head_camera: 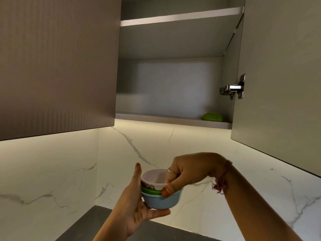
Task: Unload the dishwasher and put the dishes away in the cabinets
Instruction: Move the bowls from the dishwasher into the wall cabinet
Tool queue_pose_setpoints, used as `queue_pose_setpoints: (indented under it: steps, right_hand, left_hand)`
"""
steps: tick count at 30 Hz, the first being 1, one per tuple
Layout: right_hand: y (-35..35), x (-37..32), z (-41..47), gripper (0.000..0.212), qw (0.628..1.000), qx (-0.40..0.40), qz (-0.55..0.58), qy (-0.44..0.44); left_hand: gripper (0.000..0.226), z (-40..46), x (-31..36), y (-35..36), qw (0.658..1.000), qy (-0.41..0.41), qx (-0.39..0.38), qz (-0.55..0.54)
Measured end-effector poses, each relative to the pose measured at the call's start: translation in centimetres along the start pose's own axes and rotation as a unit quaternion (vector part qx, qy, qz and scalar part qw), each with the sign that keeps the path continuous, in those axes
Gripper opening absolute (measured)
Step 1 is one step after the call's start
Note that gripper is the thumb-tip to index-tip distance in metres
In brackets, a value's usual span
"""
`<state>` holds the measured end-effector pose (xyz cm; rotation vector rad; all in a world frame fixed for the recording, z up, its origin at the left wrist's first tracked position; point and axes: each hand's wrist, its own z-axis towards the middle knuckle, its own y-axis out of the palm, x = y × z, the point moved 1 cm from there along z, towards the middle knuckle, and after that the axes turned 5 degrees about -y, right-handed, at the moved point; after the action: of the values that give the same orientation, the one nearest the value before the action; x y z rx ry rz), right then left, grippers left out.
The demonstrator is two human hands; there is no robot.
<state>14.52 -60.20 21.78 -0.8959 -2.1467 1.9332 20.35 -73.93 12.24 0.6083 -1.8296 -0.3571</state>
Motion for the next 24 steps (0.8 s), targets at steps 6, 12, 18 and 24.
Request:
queue_pose_setpoints:
  steps: [6,12,18,24]
  right_hand:
    - [-2.2,0.6,0.1,0.024,0.994,0.08,0.064,-0.034]
    - [-5.7,0.3,1.2,0.024,0.878,0.316,0.338,-0.12]
    - [-12.1,1.5,4.8,0.05,0.749,0.444,0.474,-0.13]
    - [-14.5,5.5,10.7,0.091,0.795,0.465,0.39,-0.005]
  left_hand:
    - [0.06,-0.1,-0.2,0.0,0.999,0.019,-0.017,-0.025]
    - [0.065,0.0,0.4,-1.2,1.0,0.012,-0.005,-0.025]
    - [0.063,-0.4,0.5,-2.4,1.0,-0.001,-0.005,0.0]
    - [0.052,-1.8,0.7,-2.6,0.999,0.046,0.011,0.013]
